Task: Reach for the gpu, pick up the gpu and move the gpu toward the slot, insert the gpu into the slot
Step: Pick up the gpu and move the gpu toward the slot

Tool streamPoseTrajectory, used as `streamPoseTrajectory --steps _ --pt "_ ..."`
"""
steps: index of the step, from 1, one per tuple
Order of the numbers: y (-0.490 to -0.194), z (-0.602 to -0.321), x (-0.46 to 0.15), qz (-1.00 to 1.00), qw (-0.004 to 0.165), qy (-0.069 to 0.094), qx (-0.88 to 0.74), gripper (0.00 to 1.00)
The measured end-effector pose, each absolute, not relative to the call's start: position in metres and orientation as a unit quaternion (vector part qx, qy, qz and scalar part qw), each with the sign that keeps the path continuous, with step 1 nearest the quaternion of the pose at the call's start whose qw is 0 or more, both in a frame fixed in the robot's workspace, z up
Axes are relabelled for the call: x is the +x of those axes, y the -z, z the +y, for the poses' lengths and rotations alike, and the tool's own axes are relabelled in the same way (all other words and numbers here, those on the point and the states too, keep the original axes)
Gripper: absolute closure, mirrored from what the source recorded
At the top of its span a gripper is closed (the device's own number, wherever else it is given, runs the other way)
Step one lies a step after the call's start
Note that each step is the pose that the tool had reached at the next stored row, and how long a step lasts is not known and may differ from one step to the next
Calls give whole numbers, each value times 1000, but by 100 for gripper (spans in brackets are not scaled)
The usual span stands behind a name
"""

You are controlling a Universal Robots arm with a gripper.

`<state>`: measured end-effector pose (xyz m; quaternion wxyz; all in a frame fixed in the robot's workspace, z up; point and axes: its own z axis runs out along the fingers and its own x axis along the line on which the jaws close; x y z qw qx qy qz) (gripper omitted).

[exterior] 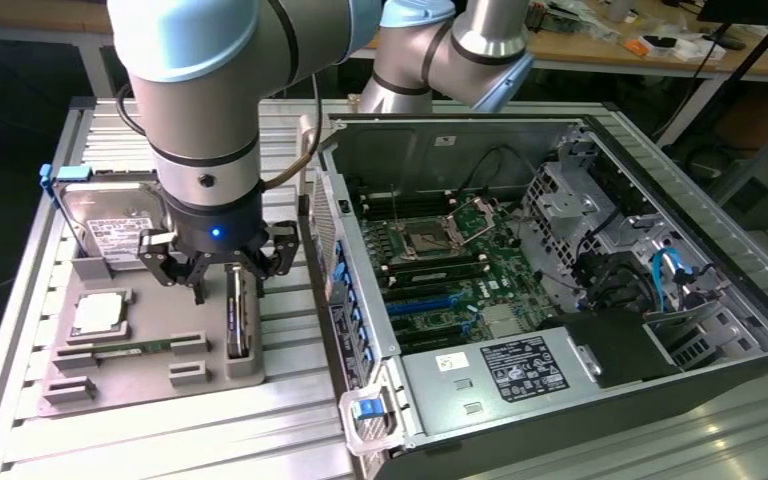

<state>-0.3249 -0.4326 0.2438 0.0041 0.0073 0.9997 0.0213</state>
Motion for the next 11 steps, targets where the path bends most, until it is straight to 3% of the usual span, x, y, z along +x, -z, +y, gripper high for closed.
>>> streamPoseTrajectory --steps 11 --pt "-244 -433 -325 1000 4 -21 -6 34"
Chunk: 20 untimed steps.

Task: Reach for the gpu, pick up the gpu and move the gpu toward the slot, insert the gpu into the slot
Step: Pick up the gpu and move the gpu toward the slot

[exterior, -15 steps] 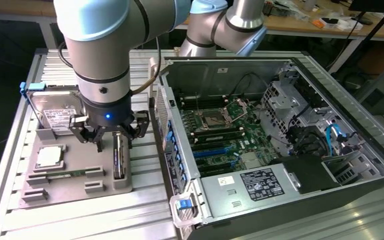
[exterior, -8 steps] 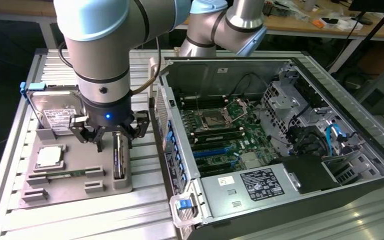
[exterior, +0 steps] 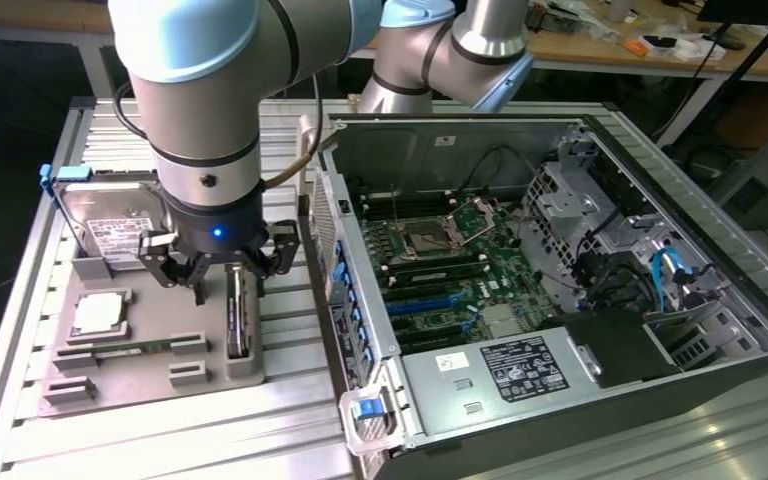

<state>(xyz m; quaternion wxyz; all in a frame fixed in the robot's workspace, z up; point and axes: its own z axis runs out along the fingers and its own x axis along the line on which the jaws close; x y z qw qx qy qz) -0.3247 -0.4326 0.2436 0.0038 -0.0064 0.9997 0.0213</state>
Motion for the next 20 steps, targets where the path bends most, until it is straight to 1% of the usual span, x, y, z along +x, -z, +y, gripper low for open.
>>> streamPoseTrajectory --steps 3,4,5,6,8,9,11,12,13,20 --pt "-244 -433 -325 1000 4 -21 -6 34" --pt "-244 -433 -325 1000 4 -21 -6 35" --pt "-244 -433 -325 1000 4 -21 -6 42" --pt "-244 -433 -325 1000 4 -21 -6 42" --pt "-244 -433 -325 1000 4 -21 -6 54" --pt "-244 -433 -325 1000 4 -21 -6 54" --pt "-244 -433 -325 1000 4 -21 -6 66" --pt "-243 -433 -325 1000 4 -21 -6 66" --pt "-243 -433 -325 1000 4 -21 -6 72" --pt "-243 -433 -325 1000 4 -21 -6 73"
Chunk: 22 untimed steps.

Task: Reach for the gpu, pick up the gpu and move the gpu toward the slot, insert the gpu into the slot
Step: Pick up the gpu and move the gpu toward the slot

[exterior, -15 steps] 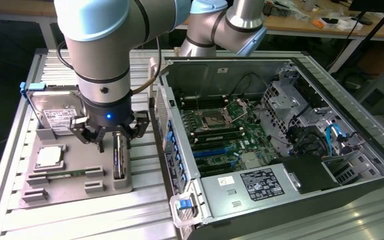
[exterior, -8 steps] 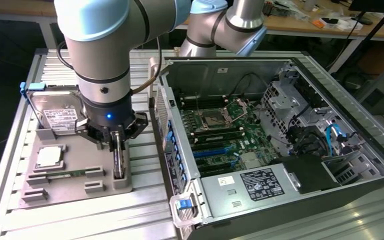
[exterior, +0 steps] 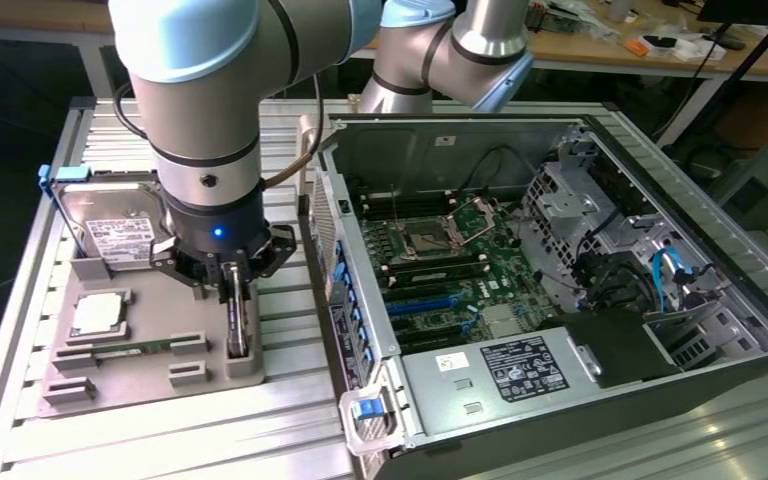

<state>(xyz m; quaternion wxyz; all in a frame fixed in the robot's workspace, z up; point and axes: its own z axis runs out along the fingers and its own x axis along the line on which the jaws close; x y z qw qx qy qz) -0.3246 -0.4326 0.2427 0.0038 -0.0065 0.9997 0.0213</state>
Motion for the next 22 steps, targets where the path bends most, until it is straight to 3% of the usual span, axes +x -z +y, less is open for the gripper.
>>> streamPoseTrajectory --steps 6,22 --pt "-244 -433 -325 1000 4 -22 -6 73" --pt "-289 -433 -325 1000 4 -21 -6 73"
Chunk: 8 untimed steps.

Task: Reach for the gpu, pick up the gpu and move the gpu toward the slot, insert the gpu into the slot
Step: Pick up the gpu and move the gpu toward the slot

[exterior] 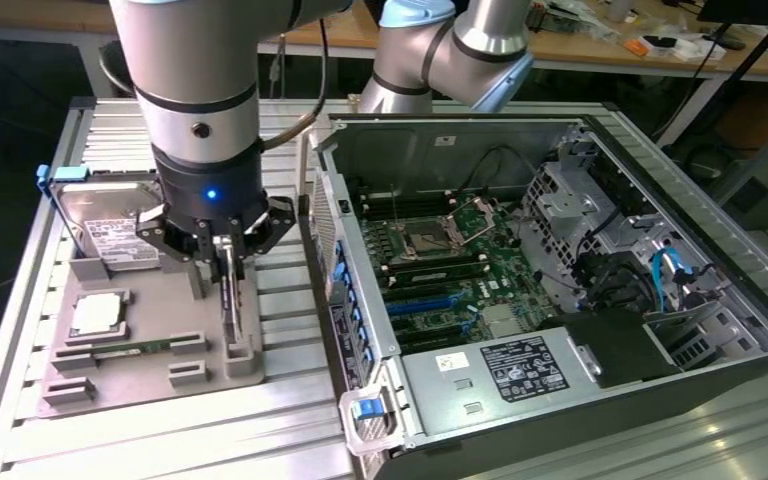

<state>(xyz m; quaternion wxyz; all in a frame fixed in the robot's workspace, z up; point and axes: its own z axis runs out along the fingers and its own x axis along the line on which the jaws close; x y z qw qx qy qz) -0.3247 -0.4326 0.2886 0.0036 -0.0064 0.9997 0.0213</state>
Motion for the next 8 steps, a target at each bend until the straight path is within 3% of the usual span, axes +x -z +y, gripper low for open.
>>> streamPoseTrajectory --steps 8 --pt "-310 -433 -325 1000 4 -21 -6 73"
